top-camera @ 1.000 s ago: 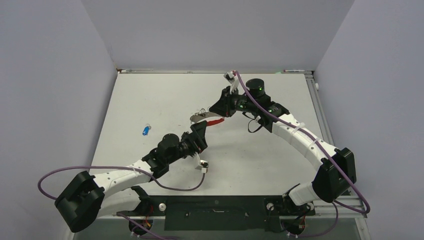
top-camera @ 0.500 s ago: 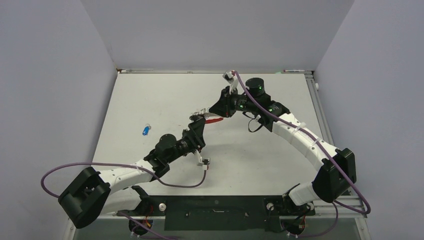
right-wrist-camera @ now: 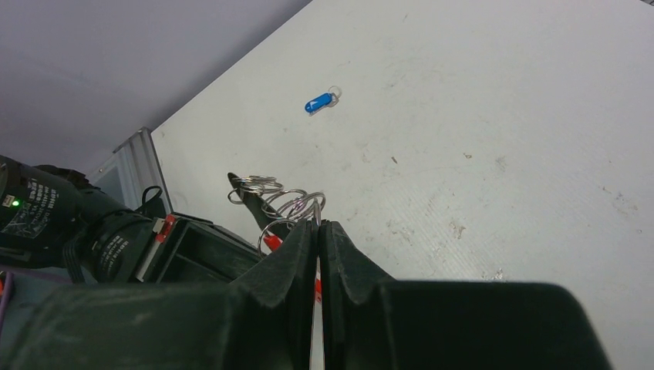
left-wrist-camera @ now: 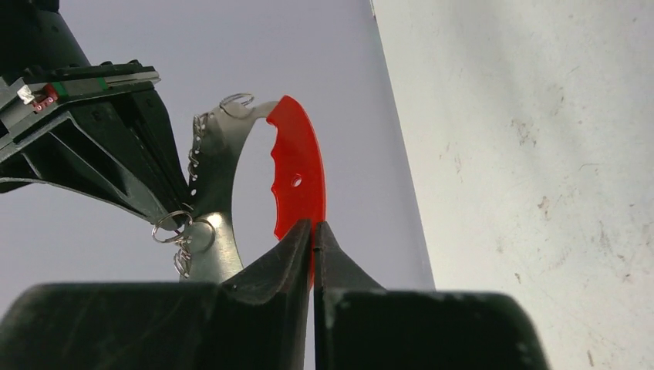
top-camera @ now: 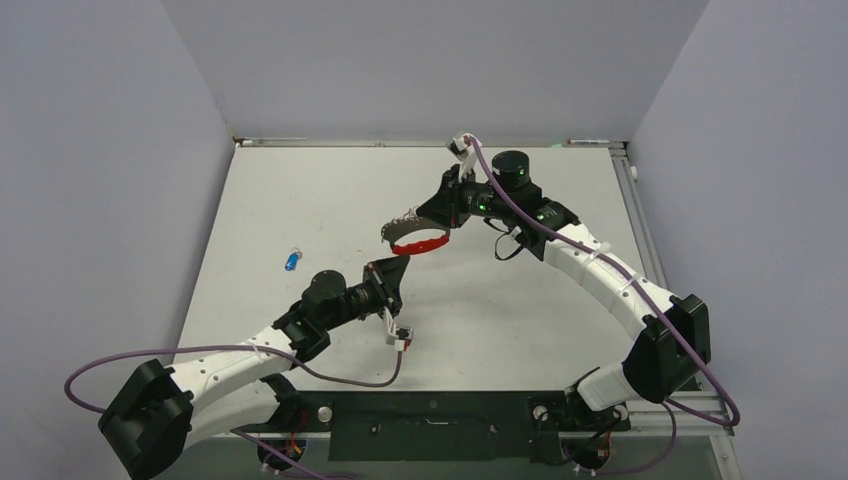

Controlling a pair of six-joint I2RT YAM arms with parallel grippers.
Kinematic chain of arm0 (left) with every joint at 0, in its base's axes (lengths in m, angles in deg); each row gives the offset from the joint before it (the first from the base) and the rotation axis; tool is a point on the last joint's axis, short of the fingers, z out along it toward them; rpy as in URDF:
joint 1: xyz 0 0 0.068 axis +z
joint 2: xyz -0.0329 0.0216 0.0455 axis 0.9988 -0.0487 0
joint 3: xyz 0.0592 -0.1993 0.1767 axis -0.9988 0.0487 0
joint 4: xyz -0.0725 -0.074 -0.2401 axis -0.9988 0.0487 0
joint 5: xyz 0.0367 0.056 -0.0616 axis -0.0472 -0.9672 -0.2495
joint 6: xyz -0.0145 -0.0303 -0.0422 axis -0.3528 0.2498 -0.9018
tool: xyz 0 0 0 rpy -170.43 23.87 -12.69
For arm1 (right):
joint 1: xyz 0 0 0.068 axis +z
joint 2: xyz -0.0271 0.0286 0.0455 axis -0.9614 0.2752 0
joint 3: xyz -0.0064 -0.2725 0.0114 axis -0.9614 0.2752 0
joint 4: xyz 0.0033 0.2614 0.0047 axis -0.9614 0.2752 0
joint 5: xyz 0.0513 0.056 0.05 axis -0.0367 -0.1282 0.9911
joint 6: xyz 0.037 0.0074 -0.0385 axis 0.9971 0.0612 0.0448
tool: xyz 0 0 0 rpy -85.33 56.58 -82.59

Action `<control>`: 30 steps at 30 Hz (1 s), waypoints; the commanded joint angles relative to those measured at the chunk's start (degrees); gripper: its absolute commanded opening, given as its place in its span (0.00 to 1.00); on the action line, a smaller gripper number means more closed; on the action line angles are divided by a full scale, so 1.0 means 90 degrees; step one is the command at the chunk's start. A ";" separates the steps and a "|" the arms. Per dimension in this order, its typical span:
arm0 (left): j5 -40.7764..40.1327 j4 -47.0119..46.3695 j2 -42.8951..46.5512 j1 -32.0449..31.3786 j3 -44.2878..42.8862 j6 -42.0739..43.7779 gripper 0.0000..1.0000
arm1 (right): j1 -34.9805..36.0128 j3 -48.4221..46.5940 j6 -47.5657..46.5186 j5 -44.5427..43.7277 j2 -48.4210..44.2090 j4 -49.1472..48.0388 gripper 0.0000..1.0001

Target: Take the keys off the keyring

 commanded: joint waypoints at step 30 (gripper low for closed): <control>0.0002 0.5428 -0.0985 0.4165 -0.4504 -0.9976 0.43 | 0.0014 -0.0922 -0.0574 -0.0022 0.2596 -0.0732 0.05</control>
